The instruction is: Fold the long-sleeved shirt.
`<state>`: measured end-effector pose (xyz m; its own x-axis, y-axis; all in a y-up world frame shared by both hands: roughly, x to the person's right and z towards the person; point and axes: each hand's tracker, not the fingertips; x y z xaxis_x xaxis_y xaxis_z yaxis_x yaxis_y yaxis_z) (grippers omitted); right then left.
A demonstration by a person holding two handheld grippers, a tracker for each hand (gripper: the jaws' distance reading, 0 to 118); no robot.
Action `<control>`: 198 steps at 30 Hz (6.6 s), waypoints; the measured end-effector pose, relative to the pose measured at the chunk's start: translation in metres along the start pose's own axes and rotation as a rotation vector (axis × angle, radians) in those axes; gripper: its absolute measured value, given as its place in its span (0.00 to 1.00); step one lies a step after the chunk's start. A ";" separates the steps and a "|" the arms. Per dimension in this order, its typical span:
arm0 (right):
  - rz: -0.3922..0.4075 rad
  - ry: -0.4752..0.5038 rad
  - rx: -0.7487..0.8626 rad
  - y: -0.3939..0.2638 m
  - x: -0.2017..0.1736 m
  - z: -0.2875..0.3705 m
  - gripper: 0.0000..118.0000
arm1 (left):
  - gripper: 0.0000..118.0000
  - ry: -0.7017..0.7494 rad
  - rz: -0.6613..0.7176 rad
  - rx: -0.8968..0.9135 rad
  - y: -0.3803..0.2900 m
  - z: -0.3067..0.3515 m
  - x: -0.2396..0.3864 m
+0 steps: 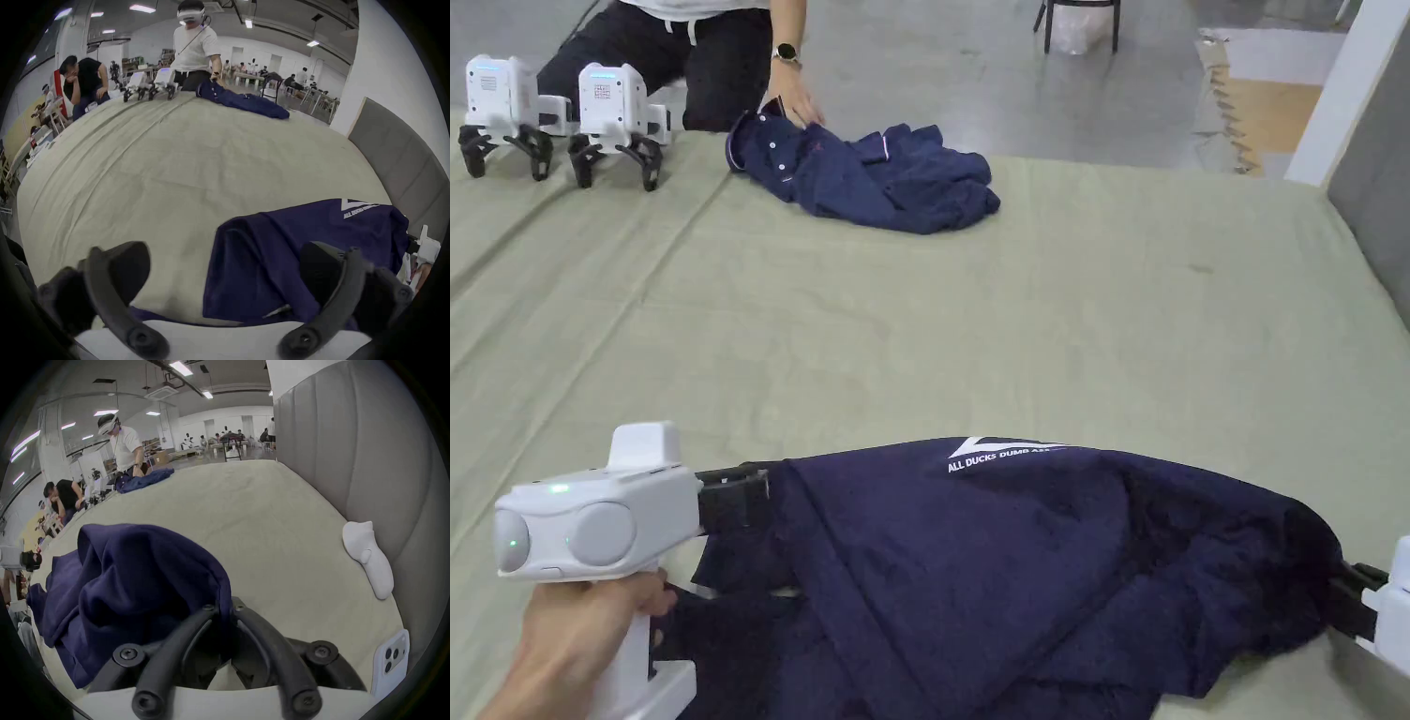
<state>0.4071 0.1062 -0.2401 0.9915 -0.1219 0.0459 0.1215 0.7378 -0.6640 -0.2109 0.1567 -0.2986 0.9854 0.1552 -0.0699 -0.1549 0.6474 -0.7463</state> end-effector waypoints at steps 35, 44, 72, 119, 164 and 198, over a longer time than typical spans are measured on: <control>0.023 0.075 0.235 0.043 -0.013 0.091 0.03 | 0.08 -0.140 -0.066 0.208 0.025 0.077 0.014; 0.125 0.113 0.492 0.159 -0.062 0.204 0.03 | 0.08 -0.111 -0.136 0.513 0.118 0.181 0.015; 0.162 -0.171 0.893 0.564 -0.134 0.323 0.03 | 0.08 0.028 -0.071 0.956 0.490 0.341 0.066; 0.274 -0.126 -0.036 -0.019 0.004 0.108 0.03 | 0.08 -0.055 -0.403 -0.022 -0.033 0.056 -0.041; 0.169 0.094 0.197 0.012 -0.143 0.104 0.00 | 0.49 -0.090 0.197 -0.257 -0.081 0.046 -0.085; 0.493 0.412 -0.352 0.160 -0.203 -0.157 0.02 | 0.07 -0.132 0.183 -0.111 -0.077 0.047 -0.085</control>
<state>0.2180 0.1452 -0.4730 0.8203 -0.1218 -0.5588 -0.4257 0.5225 -0.7388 -0.2864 0.1290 -0.2042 0.9228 0.3630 -0.1290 -0.3139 0.5144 -0.7980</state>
